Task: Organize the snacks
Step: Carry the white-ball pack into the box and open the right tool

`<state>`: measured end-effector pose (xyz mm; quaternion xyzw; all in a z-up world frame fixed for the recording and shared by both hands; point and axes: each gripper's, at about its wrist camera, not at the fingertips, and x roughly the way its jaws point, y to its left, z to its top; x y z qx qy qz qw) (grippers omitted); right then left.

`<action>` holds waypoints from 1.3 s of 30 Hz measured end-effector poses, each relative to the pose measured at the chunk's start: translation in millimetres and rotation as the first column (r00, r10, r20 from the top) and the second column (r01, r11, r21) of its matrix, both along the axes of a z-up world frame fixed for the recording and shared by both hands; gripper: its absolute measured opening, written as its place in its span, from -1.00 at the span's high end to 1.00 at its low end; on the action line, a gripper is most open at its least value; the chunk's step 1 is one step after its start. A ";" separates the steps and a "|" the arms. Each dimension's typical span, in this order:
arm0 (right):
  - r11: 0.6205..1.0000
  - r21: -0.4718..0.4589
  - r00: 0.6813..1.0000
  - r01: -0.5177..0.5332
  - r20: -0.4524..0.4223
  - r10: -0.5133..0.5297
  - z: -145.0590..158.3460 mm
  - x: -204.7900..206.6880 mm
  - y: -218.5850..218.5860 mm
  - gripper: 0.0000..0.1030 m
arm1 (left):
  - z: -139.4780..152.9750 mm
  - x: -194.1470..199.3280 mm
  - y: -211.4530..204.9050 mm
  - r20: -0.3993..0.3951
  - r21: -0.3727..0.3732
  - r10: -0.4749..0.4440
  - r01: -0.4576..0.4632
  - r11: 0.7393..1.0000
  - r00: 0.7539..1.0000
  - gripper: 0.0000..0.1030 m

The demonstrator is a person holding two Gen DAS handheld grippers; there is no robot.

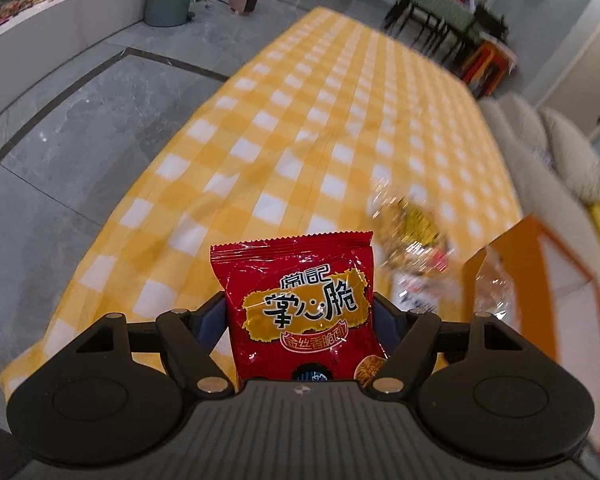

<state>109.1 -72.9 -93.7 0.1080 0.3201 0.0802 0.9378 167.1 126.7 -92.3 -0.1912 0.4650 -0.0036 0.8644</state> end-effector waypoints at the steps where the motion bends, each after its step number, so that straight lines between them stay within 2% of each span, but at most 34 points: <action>1: 0.999 0.035 1.000 0.002 -0.008 -0.002 3.7 -0.3 -3.7 -0.08 | 5.6 -1.2 0.3 0.008 -0.009 0.010 -0.010 1.000 1.000 -0.64; 4: 0.996 0.087 1.000 0.014 0.005 -0.014 16.0 -3.3 -13.8 -0.08 | 22.9 -7.0 -2.6 0.040 -0.025 0.036 -0.035 0.999 0.999 -0.64; 8: 0.978 0.208 0.999 0.028 -0.027 -0.023 27.2 -1.1 -39.6 -0.08 | 40.0 -12.5 -7.5 0.071 -0.120 0.023 -0.014 0.993 0.997 -0.64; 11: 0.966 0.252 0.999 0.054 -0.022 -0.050 38.8 -2.8 -63.2 -0.08 | 47.0 -15.7 -13.2 0.084 -0.152 0.026 -0.013 0.988 0.996 -0.64; 14: 0.927 0.365 0.996 0.087 -0.024 -0.085 45.8 -2.6 -97.1 -0.08 | 45.5 -16.5 -16.9 0.083 -0.208 0.039 -0.021 0.978 0.996 -0.64; 17: 0.886 0.434 0.987 0.161 -0.054 -0.152 49.0 1.1 -133.5 -0.09 | 41.3 -13.2 -28.4 0.089 -0.222 -0.006 0.026 0.975 0.996 -0.64; 19: 0.888 0.411 0.978 0.207 -0.080 -0.191 50.5 7.3 -151.8 -0.09 | 37.3 -10.7 -38.1 0.092 -0.224 -0.030 0.050 0.973 0.995 -0.64; 21: 0.900 0.357 0.967 0.250 -0.144 -0.211 47.7 19.2 -167.2 -0.09 | 34.3 -7.5 -46.2 0.093 -0.236 -0.055 0.075 0.969 0.994 -0.64; 26: 0.896 0.369 0.947 0.245 -0.290 -0.140 24.5 60.9 -182.9 -0.09 | 32.3 -3.1 -67.4 0.110 -0.239 -0.114 0.137 0.961 0.987 -0.64; 29: 0.909 0.327 0.923 0.257 -0.362 -0.131 11.4 86.2 -176.4 -0.09 | 28.6 0.8 -75.9 0.107 -0.249 -0.120 0.143 0.958 0.987 -0.64; 34: 0.912 0.308 0.891 0.272 -0.438 -0.118 -15.6 108.8 -174.0 -0.09 | 19.8 4.6 -85.7 0.102 -0.227 -0.153 0.173 0.958 0.983 -0.64; 39: 0.926 0.276 0.875 0.259 -0.472 -0.104 -32.0 122.8 -170.1 -0.16 | 9.9 8.9 -84.8 0.072 -0.212 -0.163 0.175 0.962 0.984 -0.64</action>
